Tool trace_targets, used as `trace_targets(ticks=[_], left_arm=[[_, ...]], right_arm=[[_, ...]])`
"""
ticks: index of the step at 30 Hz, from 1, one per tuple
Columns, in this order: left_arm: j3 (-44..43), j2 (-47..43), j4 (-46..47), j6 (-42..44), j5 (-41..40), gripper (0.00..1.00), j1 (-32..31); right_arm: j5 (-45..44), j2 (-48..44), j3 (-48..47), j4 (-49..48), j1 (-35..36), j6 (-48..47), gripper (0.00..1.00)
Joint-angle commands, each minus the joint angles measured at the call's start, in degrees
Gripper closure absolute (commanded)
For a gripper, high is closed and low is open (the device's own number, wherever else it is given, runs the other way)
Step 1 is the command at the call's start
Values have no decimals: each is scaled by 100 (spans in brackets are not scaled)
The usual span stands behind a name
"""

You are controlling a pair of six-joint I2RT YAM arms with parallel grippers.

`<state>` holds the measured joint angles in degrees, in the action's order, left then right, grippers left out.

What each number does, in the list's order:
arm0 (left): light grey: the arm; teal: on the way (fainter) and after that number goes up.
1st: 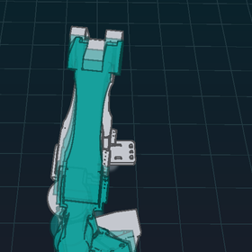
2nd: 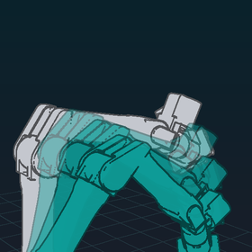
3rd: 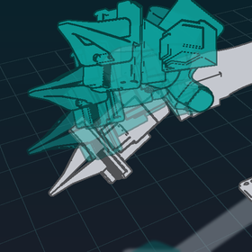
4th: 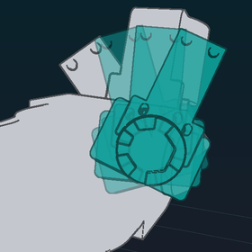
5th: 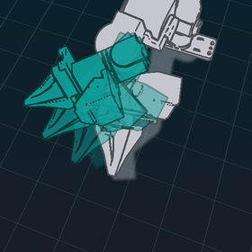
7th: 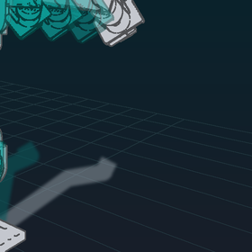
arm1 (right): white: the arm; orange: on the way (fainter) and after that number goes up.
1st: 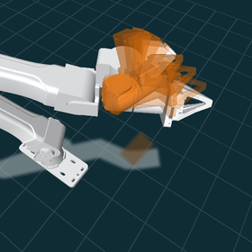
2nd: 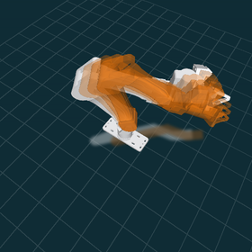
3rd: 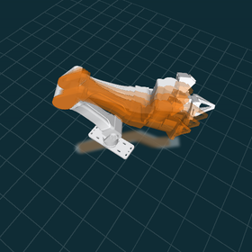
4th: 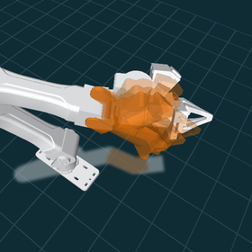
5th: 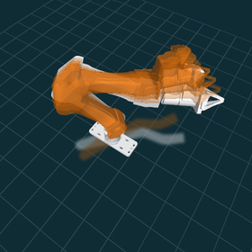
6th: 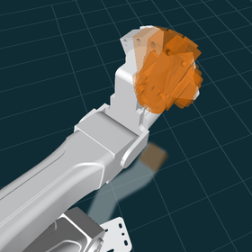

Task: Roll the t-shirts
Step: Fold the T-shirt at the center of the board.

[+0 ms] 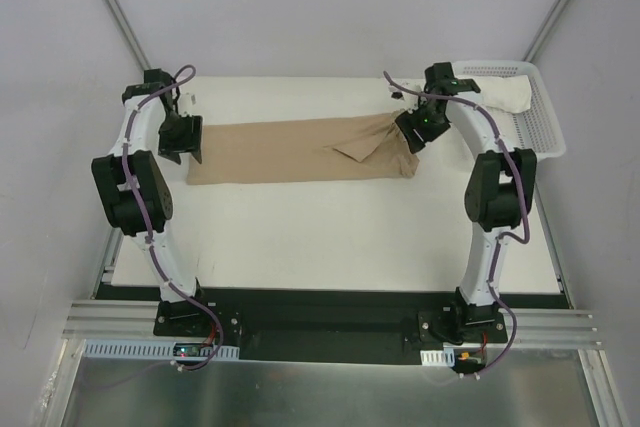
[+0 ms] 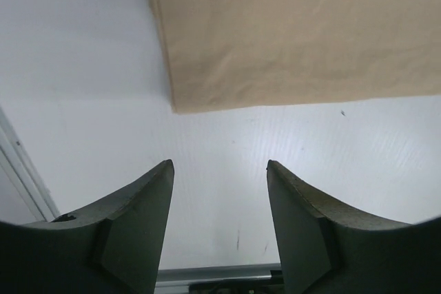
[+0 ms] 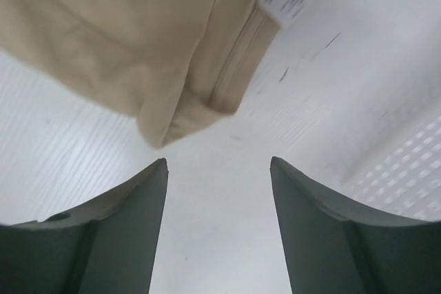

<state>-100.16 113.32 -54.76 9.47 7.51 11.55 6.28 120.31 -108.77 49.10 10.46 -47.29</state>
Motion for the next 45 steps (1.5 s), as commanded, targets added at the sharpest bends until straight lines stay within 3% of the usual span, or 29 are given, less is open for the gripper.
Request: trace_targets(ticks=[1, 8, 25, 32, 35, 45], left_arm=[[532, -39, 71, -157, 225, 44, -100], [313, 445, 62, 28, 120, 48, -109], [23, 1210, -17, 345, -144, 64, -100], [-56, 1377, -26, 467, -329, 65, -83], [-117, 1439, -26, 529, -364, 67, -48], [-144, 1334, -17, 854, -513, 70, 181]], right_arm=[[1006, -527, 646, 776, -149, -342, 36], [1621, -342, 585, 1048, -211, -703, 38], [1314, 554, 190, 1058, -167, -966, 54], [1095, 651, 225, 970, -158, -1151, 90], [1042, 590, 312, 1048, -219, -1388, 97], [831, 186, 585, 1523, -413, -2293, 99]])
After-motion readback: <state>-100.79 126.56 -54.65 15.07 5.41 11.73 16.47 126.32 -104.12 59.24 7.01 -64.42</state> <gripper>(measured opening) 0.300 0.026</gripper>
